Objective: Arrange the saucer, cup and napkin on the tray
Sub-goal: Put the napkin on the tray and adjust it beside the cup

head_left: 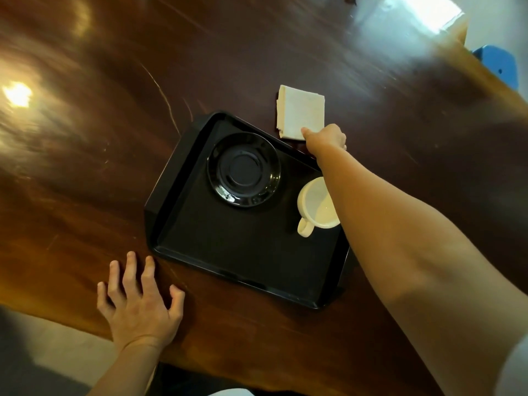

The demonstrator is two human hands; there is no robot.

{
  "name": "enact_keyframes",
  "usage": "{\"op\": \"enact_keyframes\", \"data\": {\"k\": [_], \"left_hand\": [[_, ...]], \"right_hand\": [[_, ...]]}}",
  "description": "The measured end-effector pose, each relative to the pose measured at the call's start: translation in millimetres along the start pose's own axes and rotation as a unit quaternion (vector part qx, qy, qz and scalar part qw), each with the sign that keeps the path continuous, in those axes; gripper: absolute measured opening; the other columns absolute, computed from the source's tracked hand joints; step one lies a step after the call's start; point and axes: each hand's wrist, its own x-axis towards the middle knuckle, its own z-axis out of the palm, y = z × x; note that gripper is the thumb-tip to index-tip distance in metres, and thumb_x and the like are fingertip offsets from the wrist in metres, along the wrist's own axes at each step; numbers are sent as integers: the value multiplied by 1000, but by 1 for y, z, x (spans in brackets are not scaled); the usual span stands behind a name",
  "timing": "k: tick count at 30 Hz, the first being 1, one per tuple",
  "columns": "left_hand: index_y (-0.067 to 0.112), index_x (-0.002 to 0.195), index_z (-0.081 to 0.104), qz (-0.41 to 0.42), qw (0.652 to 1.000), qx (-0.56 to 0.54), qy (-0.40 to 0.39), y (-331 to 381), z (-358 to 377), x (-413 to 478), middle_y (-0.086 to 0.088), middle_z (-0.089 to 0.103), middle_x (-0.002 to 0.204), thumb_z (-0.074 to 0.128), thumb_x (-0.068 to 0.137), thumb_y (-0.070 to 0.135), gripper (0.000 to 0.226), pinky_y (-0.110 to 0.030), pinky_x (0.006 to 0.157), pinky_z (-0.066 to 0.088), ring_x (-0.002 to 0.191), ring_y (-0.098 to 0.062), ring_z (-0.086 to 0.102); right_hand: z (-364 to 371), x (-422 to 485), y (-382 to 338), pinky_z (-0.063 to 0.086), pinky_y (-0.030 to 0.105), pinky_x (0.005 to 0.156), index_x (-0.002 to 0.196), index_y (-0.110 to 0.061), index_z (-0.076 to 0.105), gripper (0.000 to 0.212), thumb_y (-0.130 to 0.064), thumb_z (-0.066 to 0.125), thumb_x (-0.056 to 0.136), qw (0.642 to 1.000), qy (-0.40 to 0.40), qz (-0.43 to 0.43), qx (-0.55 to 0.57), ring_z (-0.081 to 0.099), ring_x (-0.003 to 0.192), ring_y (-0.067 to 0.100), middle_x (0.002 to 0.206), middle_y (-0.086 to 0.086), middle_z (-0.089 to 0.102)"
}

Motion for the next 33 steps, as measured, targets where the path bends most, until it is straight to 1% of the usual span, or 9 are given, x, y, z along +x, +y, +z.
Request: {"op": "enact_keyframes", "data": {"k": [5,8,10,12,15,18,24,30,33], "left_hand": [[12,138,48,-3,1000,7,-3,-1,2,0,-20,38,155,40,81,53,71,-62,118,14,148,-42,25],[11,139,48,-1,1000,8,-6,-2,2,0,-19,37,156,40,82,53,71,-61,118,12,148,-42,24],[11,139,49,2,1000,9,-6,-2,3,-1,-19,37,156,40,82,52,71,-60,119,12,148,-42,24],[11,139,48,4,1000,13,-5,-3,4,-1,-19,36,157,40,82,53,71,-60,119,12,149,-42,24],[11,139,48,3,1000,9,-4,-3,4,-1,-19,36,157,40,82,53,71,-61,118,13,149,-42,24],[11,139,49,3,1000,7,-6,-2,2,-1,-20,37,156,40,82,53,71,-61,118,13,148,-42,24],[10,139,50,2,1000,8,-6,-1,2,-1,-20,38,157,41,82,53,72,-61,118,13,149,-42,24],[12,143,47,5,1000,7,-4,-1,1,-1,-19,35,159,43,84,51,70,-60,119,11,150,-40,22],[14,145,46,2,1000,8,-4,-1,0,-1,-17,34,160,41,86,53,70,-59,121,10,151,-39,21]], "right_hand": [[3,10,-4,56,36,93,120,-9,61,46,-37,76,87,998,6,23,54,63,105,24,118,10,66],[2,12,-8,58,27,83,125,-10,57,40,-25,73,91,992,-20,56,112,60,85,19,109,7,60],[1,9,-10,59,26,80,127,-12,54,36,-19,68,95,986,-27,70,151,54,75,18,108,6,56],[-2,6,-13,60,26,77,125,-14,54,30,-15,63,96,977,-22,70,201,56,79,19,114,6,58],[-8,-2,-15,63,27,72,118,-14,54,23,-8,60,97,949,-25,68,308,60,94,21,117,6,58],[-18,-15,-14,64,28,71,118,-12,54,23,-4,60,96,921,-50,54,384,61,95,22,116,6,59],[-39,-53,7,63,28,73,118,-14,55,24,-6,61,97,906,-75,-6,416,65,102,22,119,3,62],[-50,-105,46,61,36,82,110,-17,56,18,-4,57,98,874,-141,19,465,64,111,25,123,7,62],[-50,-131,63,61,37,84,108,-16,56,16,-3,56,99,868,-163,23,469,65,109,24,122,6,63]]}}
